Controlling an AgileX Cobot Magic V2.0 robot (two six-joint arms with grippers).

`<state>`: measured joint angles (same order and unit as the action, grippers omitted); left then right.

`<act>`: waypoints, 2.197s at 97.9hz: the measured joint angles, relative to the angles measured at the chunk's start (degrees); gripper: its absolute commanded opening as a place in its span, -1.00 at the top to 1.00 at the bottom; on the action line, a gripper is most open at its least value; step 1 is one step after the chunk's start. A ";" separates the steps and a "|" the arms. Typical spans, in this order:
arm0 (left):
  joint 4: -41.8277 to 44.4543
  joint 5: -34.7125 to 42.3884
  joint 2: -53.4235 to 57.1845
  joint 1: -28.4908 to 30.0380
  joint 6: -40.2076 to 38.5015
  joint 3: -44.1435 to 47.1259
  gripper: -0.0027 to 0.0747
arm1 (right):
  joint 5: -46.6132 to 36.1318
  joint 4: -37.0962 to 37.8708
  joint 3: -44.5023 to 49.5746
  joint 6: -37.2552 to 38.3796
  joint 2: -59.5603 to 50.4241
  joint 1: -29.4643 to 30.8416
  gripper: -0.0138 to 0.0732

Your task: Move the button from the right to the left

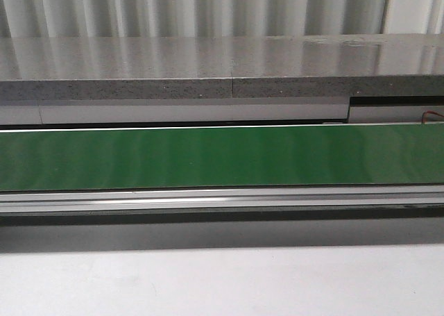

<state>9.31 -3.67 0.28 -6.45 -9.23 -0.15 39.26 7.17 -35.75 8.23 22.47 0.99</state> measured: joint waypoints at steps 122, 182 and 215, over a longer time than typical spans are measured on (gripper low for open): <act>0.00 0.00 0.00 0.00 0.00 0.00 0.98 | 7.66 2.28 -21.64 3.32 34.49 7.75 -0.63; 0.00 0.00 0.00 0.00 0.00 0.00 0.98 | 5.59 -10.97 -31.64 -14.14 65.21 27.59 -0.57; 0.00 0.00 0.00 0.00 0.00 0.00 0.98 | 1.50 -17.34 -31.64 -21.24 77.07 33.12 -0.57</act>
<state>9.31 -3.67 0.28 -6.45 -9.23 -0.15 40.76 -10.17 -67.39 -13.01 99.53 34.12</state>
